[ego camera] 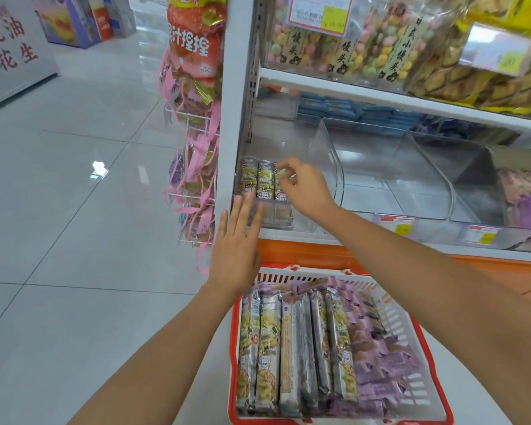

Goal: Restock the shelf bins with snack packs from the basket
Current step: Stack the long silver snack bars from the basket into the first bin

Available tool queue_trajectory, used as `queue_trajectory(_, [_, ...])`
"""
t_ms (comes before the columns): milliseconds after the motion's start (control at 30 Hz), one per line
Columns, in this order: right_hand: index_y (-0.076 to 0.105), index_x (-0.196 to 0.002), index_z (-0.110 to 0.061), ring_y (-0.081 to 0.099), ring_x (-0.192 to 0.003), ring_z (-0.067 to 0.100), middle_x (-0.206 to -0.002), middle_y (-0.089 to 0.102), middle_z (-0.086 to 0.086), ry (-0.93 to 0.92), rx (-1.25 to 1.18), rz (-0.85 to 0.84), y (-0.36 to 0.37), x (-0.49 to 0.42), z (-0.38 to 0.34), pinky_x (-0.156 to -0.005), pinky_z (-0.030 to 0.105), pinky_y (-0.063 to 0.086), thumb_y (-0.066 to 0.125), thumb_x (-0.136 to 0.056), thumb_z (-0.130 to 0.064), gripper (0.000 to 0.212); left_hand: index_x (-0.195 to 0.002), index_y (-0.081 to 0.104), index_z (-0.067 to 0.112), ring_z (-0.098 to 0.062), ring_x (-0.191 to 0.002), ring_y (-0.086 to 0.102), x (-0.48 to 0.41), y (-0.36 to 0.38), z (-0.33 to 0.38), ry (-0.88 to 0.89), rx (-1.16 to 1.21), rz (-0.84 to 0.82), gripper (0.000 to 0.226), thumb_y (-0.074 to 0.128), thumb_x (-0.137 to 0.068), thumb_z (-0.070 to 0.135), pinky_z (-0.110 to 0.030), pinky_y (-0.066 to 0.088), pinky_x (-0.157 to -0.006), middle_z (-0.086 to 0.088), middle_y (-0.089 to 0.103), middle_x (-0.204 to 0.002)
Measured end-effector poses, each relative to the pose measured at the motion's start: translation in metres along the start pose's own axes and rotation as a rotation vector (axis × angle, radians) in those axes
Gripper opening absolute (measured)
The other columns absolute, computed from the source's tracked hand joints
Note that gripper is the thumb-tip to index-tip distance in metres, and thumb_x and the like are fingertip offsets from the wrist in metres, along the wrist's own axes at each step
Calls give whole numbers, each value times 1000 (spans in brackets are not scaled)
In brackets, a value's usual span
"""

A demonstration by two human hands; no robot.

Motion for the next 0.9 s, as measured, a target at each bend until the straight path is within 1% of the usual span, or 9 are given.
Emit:
queue_trajectory(133, [65,-106,-16,51,-59,2,-73,54,-13,-87,-80,36,-6,47,-8,-55,15,41,55,-96,-16,14,-154,26,5,-37,-150,11,31,16,2,-38,22,-49,91,71,-75,6,-46,8,-120,-20,18,-161])
queue_trajectory(267, [62,-105,-17,54,-59,2,-71,54,-17,14,-56,-66,13,95,17,-56,21,44,55,-96,-18,12,-153,30,8,-39,-148,23,75,48,2,-97,39,-229,83,73,-82,14,-46,15,-117,-19,24,-160])
queue_trajectory(400, [56,-117,-18,63,-73,10,-83,64,-10,162,24,-220,51,145,58,-69,35,57,56,-96,-18,21,-158,5,18,-30,-153,1,116,78,-2,-164,67,-480,70,44,-101,23,-41,6,-123,-10,1,-166])
queue_trajectory(500, [47,-124,-16,64,-70,19,-81,66,-1,203,135,-301,79,177,79,-63,38,55,53,-96,-21,29,-158,-7,21,-26,-153,-5,140,96,-2,-205,91,-659,62,26,-107,35,-38,3,-124,-6,-10,-165])
queue_trajectory(567, [40,-131,-13,66,-75,22,-91,67,4,262,199,-371,95,193,90,-62,37,54,53,-97,-29,40,-157,-10,21,-25,-153,-4,151,105,-1,-242,149,-712,62,22,-108,40,-37,4,-123,-4,-13,-165])
queue_trajectory(667, [15,-150,-6,66,-85,25,-110,64,12,422,259,-542,119,216,109,-62,33,51,57,-94,-42,79,-156,-13,21,-27,-153,-2,159,113,1,-275,208,-705,64,22,-107,42,-38,12,-123,-2,-17,-164])
queue_trajectory(733, [0,-153,-9,66,-94,28,-135,52,20,498,253,-637,131,227,118,-66,34,52,61,-91,-47,95,-155,-15,21,-26,-153,-4,161,118,2,-273,222,-691,65,22,-106,42,-38,14,-123,-2,-20,-163])
queue_trajectory(800, [4,-148,-14,64,-95,31,-146,38,21,511,229,-664,136,233,121,-70,36,53,65,-89,-44,91,-155,-17,20,-26,-153,-4,162,120,2,-271,223,-677,65,22,-106,41,-39,17,-123,-2,-21,-163])
queue_trajectory(900, [14,-140,-17,63,-89,30,-141,39,19,462,228,-668,136,235,116,-64,36,50,67,-89,-37,76,-154,-17,20,-26,-153,-3,163,120,2,-274,225,-670,67,25,-107,39,-39,18,-123,-2,-22,-163])
Point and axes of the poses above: each hand's wrist, its own x-axis away from the middle knuckle, its own y-axis out of the palm, z = x × y, the point moved 5 cm from there along -x, towards the middle knuckle
